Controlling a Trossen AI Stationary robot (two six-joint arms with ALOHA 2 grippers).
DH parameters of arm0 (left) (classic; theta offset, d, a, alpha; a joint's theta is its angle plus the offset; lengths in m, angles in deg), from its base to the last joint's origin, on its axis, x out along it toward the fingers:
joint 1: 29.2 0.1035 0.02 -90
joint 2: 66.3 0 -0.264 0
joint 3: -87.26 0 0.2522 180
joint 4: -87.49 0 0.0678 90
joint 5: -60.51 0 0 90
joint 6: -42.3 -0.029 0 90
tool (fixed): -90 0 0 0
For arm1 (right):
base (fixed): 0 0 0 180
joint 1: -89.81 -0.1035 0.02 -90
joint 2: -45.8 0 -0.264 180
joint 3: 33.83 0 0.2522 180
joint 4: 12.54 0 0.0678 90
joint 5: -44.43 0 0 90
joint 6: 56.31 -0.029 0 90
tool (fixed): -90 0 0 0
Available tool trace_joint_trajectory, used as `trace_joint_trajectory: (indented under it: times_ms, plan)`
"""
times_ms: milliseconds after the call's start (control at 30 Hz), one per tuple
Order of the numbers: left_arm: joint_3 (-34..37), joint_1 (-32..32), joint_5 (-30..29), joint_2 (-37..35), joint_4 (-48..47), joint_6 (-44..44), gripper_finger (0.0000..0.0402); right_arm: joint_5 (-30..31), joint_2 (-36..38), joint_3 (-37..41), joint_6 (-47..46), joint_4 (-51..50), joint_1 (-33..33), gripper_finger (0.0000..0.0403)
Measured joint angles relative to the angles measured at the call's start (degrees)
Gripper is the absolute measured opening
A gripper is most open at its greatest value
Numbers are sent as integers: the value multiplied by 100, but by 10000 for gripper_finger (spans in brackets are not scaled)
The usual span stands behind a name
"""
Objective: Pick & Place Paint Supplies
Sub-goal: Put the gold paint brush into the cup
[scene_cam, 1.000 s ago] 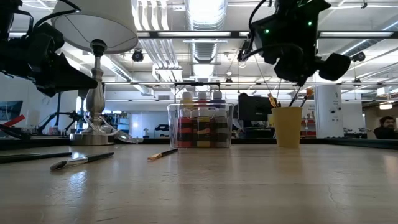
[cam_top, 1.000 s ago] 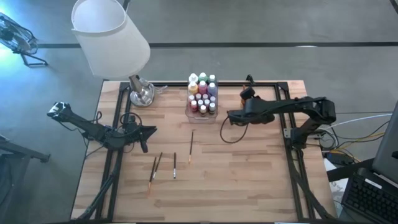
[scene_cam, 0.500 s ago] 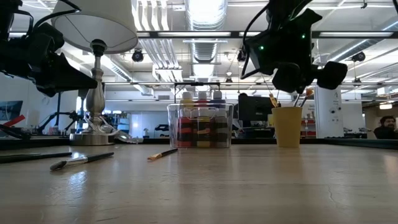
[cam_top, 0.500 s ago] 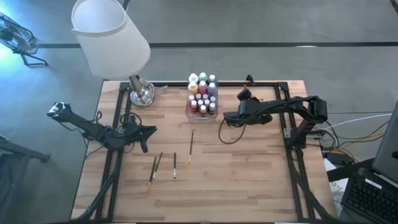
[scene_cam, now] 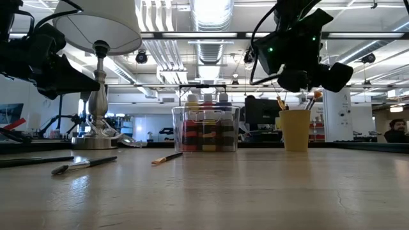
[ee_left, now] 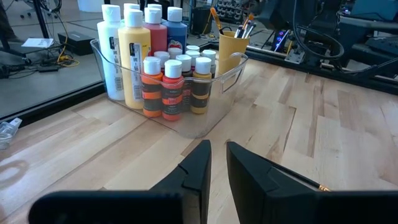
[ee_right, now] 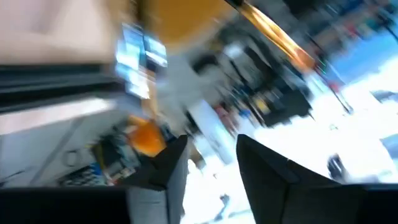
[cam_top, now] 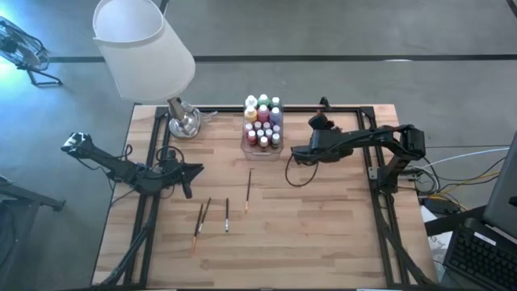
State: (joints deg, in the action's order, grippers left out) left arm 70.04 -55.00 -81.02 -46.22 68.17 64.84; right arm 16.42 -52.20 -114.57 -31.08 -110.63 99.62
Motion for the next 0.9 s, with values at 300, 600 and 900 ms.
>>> trace_joint_trajectory:
  times_ms: [300, 600, 900]
  plan:
    - [0, 0, 0, 0, 0, 1, 56, 1351, 586, 0, -1929, -525, 10, 152]
    - [0, 0, 0, 0, 0, 1, 56, 2059, 1585, -184, -4076, -308, 11, 120]
    - [0, 0, 0, 0, 0, -1, 56, 2685, 2676, -584, -4498, 760, 11, 104]
